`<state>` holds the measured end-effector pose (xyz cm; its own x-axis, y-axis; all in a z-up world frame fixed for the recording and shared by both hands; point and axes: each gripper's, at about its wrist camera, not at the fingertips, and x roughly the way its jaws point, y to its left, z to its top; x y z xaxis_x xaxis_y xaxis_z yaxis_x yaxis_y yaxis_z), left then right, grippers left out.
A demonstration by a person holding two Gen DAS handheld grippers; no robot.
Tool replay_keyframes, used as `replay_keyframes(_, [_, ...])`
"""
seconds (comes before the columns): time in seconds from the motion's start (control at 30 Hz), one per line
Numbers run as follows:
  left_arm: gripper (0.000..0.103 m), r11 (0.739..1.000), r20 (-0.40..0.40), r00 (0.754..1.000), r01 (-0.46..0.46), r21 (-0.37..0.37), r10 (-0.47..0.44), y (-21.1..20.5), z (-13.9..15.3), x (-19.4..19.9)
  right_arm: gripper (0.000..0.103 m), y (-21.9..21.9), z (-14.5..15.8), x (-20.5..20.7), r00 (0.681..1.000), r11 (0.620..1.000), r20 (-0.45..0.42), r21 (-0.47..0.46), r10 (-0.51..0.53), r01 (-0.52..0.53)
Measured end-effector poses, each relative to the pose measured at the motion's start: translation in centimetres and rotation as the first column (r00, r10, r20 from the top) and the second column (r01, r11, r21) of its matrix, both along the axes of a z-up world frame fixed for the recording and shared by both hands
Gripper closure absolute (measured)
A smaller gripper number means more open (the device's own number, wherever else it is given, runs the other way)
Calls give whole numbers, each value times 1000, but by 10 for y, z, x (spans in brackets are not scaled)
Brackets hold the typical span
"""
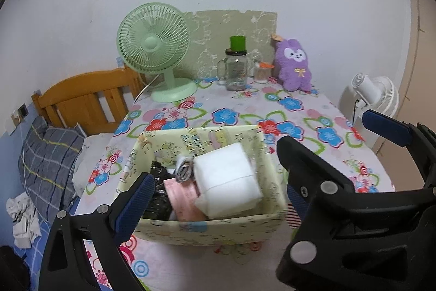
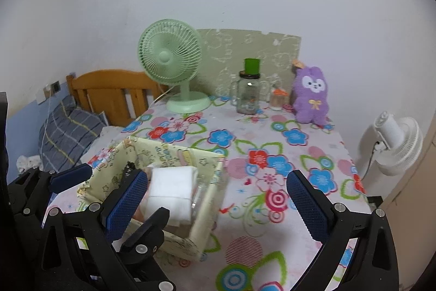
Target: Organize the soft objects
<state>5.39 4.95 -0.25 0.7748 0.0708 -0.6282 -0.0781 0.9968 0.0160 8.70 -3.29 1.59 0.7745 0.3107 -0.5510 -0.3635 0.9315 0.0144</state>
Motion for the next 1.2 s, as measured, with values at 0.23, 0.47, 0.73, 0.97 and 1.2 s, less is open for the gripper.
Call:
replay_keyframes(0.23, [4, 1000, 42, 999, 24, 2, -25, -19, 14, -11, 0, -31, 14, -17, 998, 998, 35, 26, -57, 56])
replay_keyframes(0.47, [3, 999, 85, 995, 45, 7, -45, -37, 28, -26, 0, -60, 29, -37, 991, 993, 77, 37, -112, 109])
replay_keyframes(0.73, [0, 998, 152, 987, 50, 35, -54, -55, 43, -47, 0, -95, 45, -61, 973, 979, 115, 64, -202, 196])
replay_keyframes(0.97, [0, 997, 190, 979, 68, 44, -75, -64, 56, -63, 0, -120, 55, -81, 953, 963, 145, 92, -266, 255])
replay_keyframes(1.2, [0, 997, 207, 975, 71, 35, -77, -66, 63, -72, 0, -136, 58, -95, 937, 948, 156, 118, -312, 296])
